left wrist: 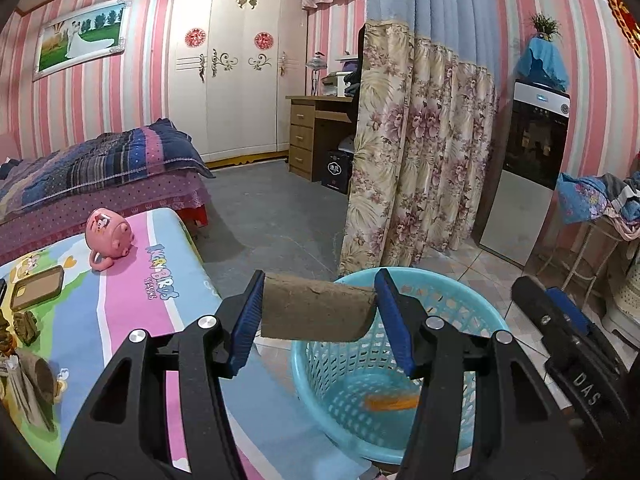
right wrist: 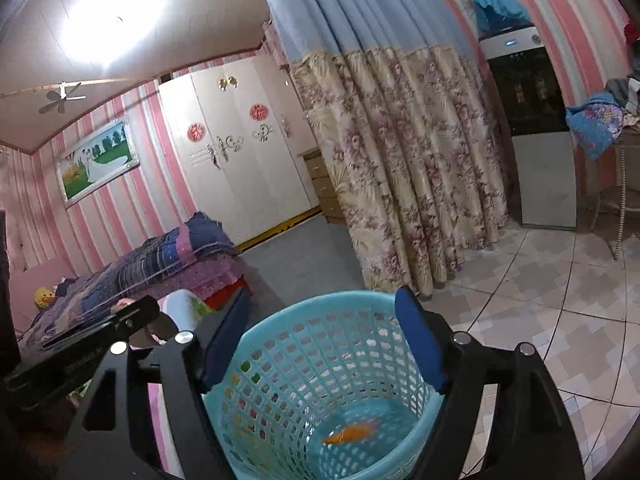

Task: Collect trash
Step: 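Carry both items to the teal basket and open the right tool over it, then open the left tool to drop the cardboard tube into the basket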

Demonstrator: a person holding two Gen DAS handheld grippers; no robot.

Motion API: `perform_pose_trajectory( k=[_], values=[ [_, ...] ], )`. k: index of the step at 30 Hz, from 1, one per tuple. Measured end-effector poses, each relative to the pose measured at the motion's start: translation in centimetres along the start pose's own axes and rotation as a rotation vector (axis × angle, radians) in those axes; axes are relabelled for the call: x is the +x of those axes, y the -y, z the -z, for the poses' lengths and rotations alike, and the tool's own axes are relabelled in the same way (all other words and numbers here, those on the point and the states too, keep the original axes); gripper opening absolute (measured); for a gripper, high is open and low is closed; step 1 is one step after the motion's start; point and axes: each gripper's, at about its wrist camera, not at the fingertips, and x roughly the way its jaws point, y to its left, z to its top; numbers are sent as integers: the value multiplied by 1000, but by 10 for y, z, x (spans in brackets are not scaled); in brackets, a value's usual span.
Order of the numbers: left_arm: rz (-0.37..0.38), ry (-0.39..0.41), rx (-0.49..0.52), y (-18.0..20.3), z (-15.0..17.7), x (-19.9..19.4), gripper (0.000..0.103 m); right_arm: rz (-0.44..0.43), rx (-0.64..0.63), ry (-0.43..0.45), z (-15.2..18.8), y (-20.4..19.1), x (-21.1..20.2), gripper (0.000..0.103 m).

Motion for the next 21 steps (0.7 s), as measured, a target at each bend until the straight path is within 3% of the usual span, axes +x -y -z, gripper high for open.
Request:
perform_pose_trajectory(
  k=[5, 9, 10, 21],
  values=[
    [16, 2, -13, -1, -3, -1, 56, 18, 30, 11, -1, 6, -2, 74],
    [54, 13, -29, 3, -4, -3, 88, 22, 42, 9, 0, 8, -2, 74],
    [44, 28, -28, 4, -5, -5, 90, 24, 40, 11, 0, 8, -2, 74],
    [-50, 30, -52, -35, -2, -24, 90, -8, 7, -9, 2, -7, -2, 74]
  ],
)
